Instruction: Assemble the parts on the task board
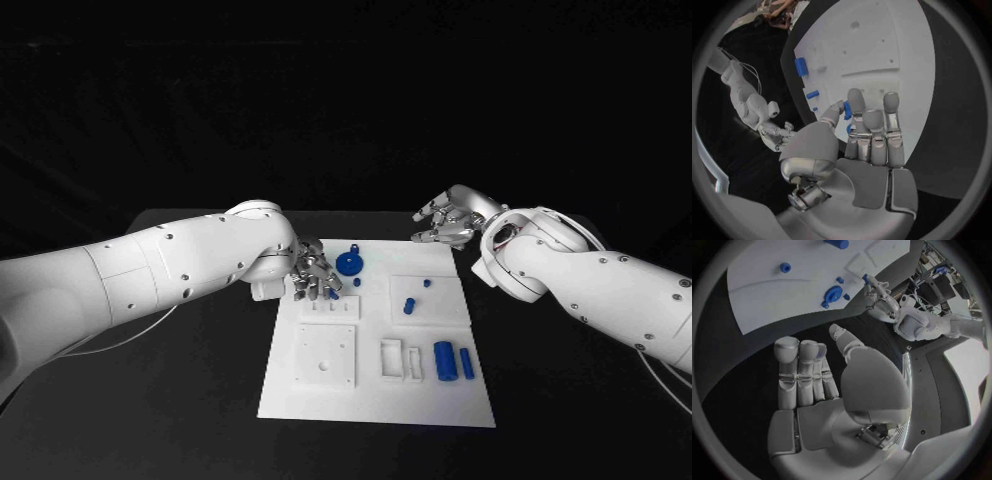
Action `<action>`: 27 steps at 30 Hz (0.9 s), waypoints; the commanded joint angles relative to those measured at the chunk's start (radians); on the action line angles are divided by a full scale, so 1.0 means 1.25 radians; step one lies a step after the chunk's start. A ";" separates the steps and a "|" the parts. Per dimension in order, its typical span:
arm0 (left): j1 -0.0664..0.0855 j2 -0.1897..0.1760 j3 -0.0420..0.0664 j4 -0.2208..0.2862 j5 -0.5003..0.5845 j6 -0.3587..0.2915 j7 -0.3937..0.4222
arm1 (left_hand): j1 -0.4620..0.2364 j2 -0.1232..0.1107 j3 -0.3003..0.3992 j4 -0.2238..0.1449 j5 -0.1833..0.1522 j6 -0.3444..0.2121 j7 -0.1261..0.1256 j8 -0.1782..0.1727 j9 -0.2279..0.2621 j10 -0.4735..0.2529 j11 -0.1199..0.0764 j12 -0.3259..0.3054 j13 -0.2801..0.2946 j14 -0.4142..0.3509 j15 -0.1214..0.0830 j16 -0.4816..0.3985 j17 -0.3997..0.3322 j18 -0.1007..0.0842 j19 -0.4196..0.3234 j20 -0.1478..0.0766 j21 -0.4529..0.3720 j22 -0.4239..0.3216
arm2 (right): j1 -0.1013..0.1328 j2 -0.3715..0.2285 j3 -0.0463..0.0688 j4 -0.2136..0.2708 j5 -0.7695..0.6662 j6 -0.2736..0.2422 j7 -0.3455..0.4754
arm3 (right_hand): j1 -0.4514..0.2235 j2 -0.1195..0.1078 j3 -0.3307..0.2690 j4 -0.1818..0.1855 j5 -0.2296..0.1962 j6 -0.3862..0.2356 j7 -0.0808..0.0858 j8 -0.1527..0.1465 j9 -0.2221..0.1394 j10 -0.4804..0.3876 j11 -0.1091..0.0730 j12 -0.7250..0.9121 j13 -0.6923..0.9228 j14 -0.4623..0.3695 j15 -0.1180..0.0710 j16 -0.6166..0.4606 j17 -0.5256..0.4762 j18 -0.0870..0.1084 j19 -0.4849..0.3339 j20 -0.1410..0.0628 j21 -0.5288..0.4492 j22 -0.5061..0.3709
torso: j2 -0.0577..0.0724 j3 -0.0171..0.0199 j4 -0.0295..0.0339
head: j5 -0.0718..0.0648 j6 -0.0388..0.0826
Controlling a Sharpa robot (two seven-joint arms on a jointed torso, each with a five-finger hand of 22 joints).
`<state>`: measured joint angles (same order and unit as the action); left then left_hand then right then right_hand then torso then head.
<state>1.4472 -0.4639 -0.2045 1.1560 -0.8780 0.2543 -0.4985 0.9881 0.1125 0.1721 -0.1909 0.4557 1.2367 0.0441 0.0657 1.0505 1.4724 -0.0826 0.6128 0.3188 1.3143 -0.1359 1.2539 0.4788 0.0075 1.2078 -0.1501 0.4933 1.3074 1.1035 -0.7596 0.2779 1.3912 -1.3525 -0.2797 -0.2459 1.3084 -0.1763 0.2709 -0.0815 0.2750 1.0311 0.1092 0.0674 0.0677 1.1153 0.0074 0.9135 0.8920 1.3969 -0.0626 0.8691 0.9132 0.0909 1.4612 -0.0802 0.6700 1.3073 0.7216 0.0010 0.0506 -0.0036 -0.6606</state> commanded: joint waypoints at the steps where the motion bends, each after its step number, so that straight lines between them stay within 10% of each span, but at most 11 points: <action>1: 0.002 0.009 -0.001 -0.002 -0.087 0.052 0.022 | 0.049 0.038 0.003 -0.002 -0.001 0.102 -0.075 0.001 0.001 0.032 -0.002 0.001 0.001 -0.008 -0.001 0.006 -0.001 -0.006 -0.007 0.000 0.004 0.016 | 0.000 0.001 0.000 0.001 -0.001 0.010 0.004 | -0.010 0.001 0.004 0.003 0.001 0.005 0.002 -0.004 -0.001 -0.003 -0.002 0.003 -0.001 0.001 -0.002 -0.003 0.001 0.006 0.017 -0.003 0.001 0.063 | -0.001 -0.0001 0.0003 | 0.000 -0.001; 27: -0.004 0.028 -0.004 -0.028 -0.058 0.048 0.000 | 0.054 0.038 0.007 -0.003 0.001 0.105 -0.076 0.002 0.012 0.032 -0.004 0.011 0.007 -0.008 -0.003 0.019 -0.002 -0.006 -0.006 -0.002 0.011 0.017 | 0.000 0.007 0.000 0.001 -0.001 0.013 0.004 | -0.009 0.001 0.006 0.002 0.001 0.005 0.002 -0.004 -0.001 -0.004 -0.002 0.003 0.000 0.001 -0.002 -0.003 0.002 0.006 0.017 -0.003 0.003 0.064 | 0.000 -0.0014 0.0007 | 0.002 -0.002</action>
<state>1.4427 -0.4325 -0.2100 1.1223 -0.9896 0.3056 -0.4866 0.9924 0.1084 0.1722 -0.1913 0.4559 1.2374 0.0435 0.0650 1.0636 1.4741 -0.0810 0.6235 0.3270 1.3092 -0.1371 1.2735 0.4777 0.0075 1.2078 -0.1502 0.5010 1.3080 1.1035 -0.7519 0.2781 1.3914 -1.3516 -0.2768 -0.2464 1.3084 -0.1763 0.2737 -0.0786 0.2750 1.0311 0.1092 0.0674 0.0677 1.1153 0.0074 0.9134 0.8919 1.3969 -0.0626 0.8691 0.9146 0.0909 1.4612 -0.0802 0.6700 1.3080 0.7211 -0.0008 0.0517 -0.0026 -0.6622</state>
